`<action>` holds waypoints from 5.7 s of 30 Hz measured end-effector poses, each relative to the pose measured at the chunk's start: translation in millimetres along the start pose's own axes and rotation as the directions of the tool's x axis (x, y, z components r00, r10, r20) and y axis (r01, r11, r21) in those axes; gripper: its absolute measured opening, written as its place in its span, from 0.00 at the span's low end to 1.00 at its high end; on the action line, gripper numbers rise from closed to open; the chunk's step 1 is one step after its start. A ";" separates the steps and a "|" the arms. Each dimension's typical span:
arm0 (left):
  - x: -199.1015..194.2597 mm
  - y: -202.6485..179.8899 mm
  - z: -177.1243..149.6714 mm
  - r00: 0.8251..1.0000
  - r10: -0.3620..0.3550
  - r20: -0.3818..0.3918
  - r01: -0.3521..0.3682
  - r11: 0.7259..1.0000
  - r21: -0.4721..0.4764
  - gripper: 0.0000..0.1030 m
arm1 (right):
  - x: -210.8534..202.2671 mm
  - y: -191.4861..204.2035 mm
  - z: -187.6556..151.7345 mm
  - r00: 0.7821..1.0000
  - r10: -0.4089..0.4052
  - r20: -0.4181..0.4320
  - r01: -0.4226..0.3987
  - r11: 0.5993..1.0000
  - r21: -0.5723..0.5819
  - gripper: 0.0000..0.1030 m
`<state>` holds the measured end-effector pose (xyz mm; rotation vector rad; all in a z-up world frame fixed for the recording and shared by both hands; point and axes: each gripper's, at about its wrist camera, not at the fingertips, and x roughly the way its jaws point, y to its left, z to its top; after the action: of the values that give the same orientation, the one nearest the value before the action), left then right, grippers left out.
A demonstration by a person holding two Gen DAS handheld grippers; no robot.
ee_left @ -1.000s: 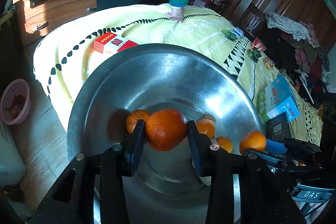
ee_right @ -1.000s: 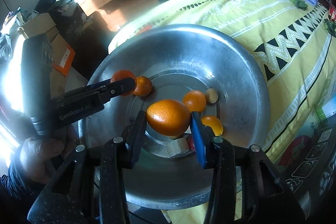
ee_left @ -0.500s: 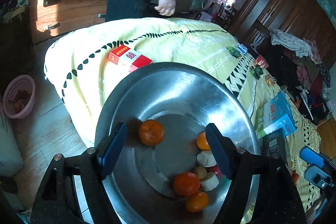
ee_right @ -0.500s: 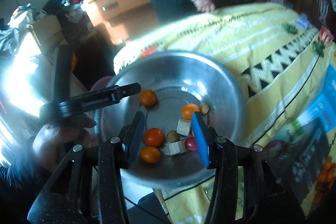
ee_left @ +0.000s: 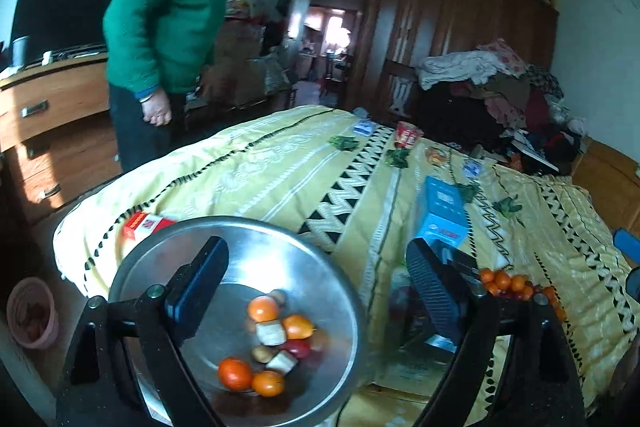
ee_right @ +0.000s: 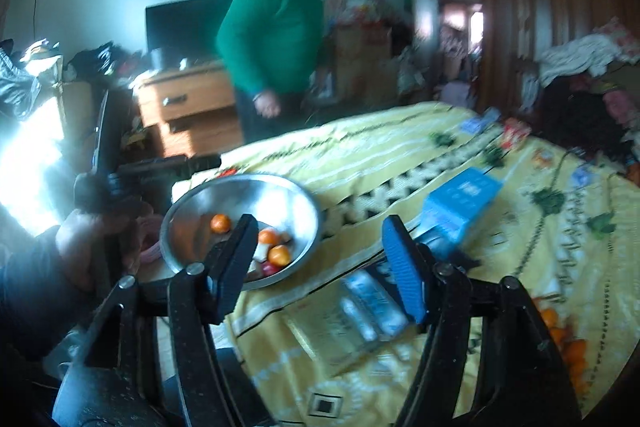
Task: Organize fruits
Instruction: 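Move both open grippers back to the fruit pile, then grasp a large orange with the left gripper while the right gripper grasps a pale beige chunk, then lift the orange and beige chunk and carry both to the steel basin, then open both grippers over the basin to drop the orange and chunk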
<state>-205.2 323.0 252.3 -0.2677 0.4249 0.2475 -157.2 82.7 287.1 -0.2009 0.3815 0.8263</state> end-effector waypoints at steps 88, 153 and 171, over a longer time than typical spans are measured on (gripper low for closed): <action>231.0 -317.4 -198.0 0.591 -0.560 -0.581 0.623 0.774 -0.112 0.38 | 50.0 -419.9 -223.6 0.652 0.190 -0.734 -0.011 0.970 0.242 0.38; 67.0 -39.3 -10.6 0.995 -0.079 -0.058 0.078 0.997 -0.024 0.38 | 87.7 -104.6 9.1 0.940 0.191 -0.282 -0.184 0.981 0.054 0.38; 73.2 108.3 -50.2 0.974 0.129 -0.187 -0.164 0.969 -0.186 0.38 | 220.1 50.8 23.3 0.816 0.411 -0.407 -0.389 0.911 0.139 0.38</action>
<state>-190.7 422.0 154.5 -0.4589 0.5948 0.4153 -54.0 272.6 217.7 -0.2623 0.8837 1.1920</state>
